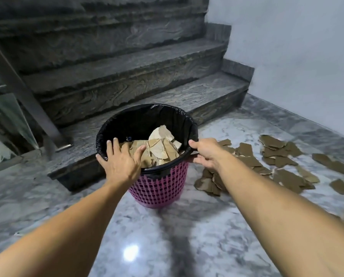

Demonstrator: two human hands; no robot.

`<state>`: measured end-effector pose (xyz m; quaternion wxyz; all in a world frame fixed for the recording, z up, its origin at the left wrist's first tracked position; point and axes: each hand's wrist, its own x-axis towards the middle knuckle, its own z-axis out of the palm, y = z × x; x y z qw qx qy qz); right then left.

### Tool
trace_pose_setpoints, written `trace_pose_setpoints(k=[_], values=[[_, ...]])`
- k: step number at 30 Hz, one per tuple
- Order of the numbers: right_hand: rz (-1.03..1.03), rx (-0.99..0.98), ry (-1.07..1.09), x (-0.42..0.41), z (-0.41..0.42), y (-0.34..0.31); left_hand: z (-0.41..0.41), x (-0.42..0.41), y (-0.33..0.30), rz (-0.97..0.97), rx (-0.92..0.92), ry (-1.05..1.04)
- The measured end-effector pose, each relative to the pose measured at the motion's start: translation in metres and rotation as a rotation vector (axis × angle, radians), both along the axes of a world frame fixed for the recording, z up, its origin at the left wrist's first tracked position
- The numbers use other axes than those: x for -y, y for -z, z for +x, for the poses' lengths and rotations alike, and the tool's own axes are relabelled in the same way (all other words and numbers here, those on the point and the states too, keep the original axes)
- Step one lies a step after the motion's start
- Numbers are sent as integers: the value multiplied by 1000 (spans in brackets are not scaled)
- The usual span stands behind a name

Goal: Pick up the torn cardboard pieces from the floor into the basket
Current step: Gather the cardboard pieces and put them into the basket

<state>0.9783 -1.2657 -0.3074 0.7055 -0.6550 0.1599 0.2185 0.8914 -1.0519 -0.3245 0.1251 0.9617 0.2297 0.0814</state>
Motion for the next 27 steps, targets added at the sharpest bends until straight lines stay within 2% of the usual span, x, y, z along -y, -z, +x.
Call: trace_pose_setpoints(k=[6,10,13,15,18,21,24,26,27], values=[[-28,70,81,-4,25,15,12,8,4,27,48,-44],[-53,97,52,3,28,21,13,11,2,34,34,-46],[-145,123,-10,20,17,22,9,19,1,166,77,-15],[-161,95,-60,36,12,23,9,30,-2,235,226,72],[-213,58,-109,74,11,25,22,67,-11,180,424,187],[-326,50,-119,114,14,35,39,109,-14,262,594,441],[-464,60,-85,154,13,54,52,158,-1,271,603,721],[-514,29,-83,180,8,71,60,188,22,250,516,848],[-516,0,-90,193,5,80,62,201,36,237,409,888]])
